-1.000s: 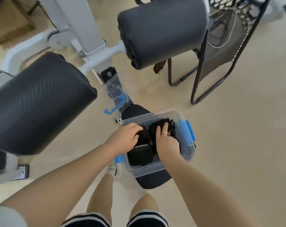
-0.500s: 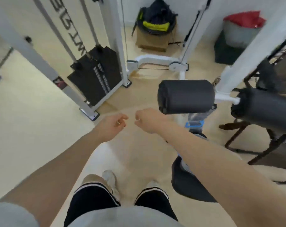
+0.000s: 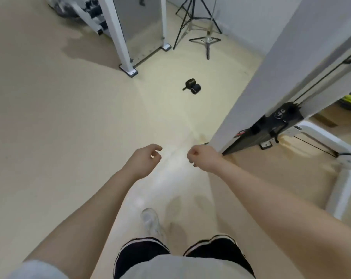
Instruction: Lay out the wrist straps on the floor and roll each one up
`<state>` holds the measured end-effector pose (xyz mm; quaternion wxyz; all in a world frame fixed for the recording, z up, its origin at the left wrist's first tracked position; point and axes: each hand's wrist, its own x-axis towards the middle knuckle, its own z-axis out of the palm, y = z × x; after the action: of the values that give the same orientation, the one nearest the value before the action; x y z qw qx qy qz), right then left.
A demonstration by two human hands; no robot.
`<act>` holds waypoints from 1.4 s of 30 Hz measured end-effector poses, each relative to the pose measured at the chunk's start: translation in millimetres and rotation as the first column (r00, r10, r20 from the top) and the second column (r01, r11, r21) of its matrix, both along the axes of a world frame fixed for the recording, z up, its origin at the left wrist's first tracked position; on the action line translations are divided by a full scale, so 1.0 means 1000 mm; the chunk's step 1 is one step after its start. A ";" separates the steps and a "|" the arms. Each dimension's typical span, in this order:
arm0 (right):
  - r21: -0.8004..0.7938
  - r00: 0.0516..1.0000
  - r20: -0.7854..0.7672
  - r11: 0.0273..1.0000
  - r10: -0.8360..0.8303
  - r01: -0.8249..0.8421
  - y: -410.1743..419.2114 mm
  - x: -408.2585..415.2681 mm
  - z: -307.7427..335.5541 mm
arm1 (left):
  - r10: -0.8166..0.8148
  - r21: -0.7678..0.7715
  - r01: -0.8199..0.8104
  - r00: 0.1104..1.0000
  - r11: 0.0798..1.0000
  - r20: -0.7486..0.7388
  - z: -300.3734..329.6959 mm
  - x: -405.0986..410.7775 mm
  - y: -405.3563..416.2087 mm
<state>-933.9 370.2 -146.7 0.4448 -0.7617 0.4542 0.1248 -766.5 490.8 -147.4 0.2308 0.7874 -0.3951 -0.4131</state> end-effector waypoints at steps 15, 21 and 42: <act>0.082 0.933 0.140 0.943 -0.332 0.323 -0.289 0.295 -0.047 | -0.054 -0.066 0.048 0.994 0.997 -0.091 0.000 0.290 -0.303; 0.091 0.904 0.091 0.907 -0.418 0.411 -0.470 0.366 -0.043 | -0.161 0.000 0.162 0.986 0.987 -0.043 -0.004 0.375 -0.515; 0.081 0.475 -0.351 0.480 -0.807 0.874 -0.751 0.362 -0.357 | -0.592 0.245 0.613 0.790 0.751 -0.161 -0.343 0.417 -0.915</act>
<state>-571.5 -380.3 -503.2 0.4744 -0.3503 0.8064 0.0448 -349.7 -424.3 -490.4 -0.0159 0.6269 -0.5554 -0.5462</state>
